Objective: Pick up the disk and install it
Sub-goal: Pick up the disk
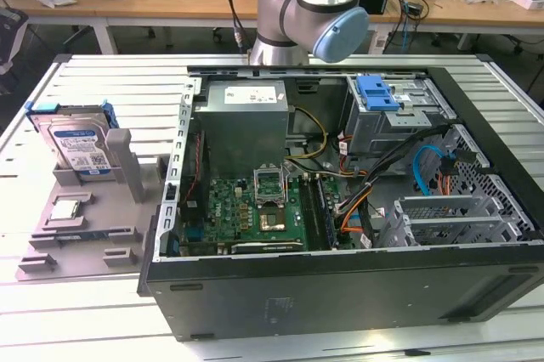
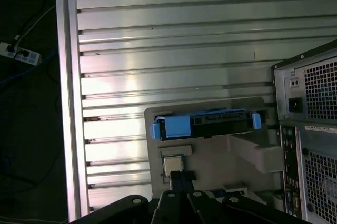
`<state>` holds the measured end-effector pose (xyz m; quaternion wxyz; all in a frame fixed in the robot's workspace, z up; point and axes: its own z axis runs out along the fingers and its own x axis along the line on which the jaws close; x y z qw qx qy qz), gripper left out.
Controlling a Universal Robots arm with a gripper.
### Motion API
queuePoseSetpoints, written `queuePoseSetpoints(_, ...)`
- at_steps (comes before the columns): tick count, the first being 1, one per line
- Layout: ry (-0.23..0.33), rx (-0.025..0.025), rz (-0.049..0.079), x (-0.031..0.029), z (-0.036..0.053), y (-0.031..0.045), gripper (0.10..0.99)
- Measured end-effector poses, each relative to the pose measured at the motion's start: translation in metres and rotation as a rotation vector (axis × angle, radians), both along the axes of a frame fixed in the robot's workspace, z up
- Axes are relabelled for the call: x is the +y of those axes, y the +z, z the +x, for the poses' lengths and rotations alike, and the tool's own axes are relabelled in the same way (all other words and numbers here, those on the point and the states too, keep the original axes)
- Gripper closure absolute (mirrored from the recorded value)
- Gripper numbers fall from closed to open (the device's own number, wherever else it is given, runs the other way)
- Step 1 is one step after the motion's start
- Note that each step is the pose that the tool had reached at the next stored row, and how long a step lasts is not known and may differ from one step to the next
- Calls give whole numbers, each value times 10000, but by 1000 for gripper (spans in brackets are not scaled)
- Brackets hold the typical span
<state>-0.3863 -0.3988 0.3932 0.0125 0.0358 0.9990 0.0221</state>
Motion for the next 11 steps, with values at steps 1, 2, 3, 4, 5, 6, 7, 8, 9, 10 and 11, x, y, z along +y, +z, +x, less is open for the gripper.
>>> queuePoseSetpoints(1,244,2,-1,0,-1,1,980)
queuePoseSetpoints(2,423,1,0,0,-1,0,980)
queuePoseSetpoints(3,609,0,0,0,0,0,980)
queuePoseSetpoints(4,721,0,0,0,0,0,980)
queuePoseSetpoints(5,829,1,-1,0,0,0,980)
queuePoseSetpoints(6,1010,1,0,0,0,0,980)
queuePoseSetpoints(7,1283,0,-1,0,0,0,980)
queuePoseSetpoints(8,1461,1,-1,0,0,0,980)
queuePoseSetpoints(9,1629,0,0,0,0,0,980)
queuePoseSetpoints(10,1768,0,-1,0,0,0,980)
queuePoseSetpoints(11,1865,1,0,0,0,0,980)
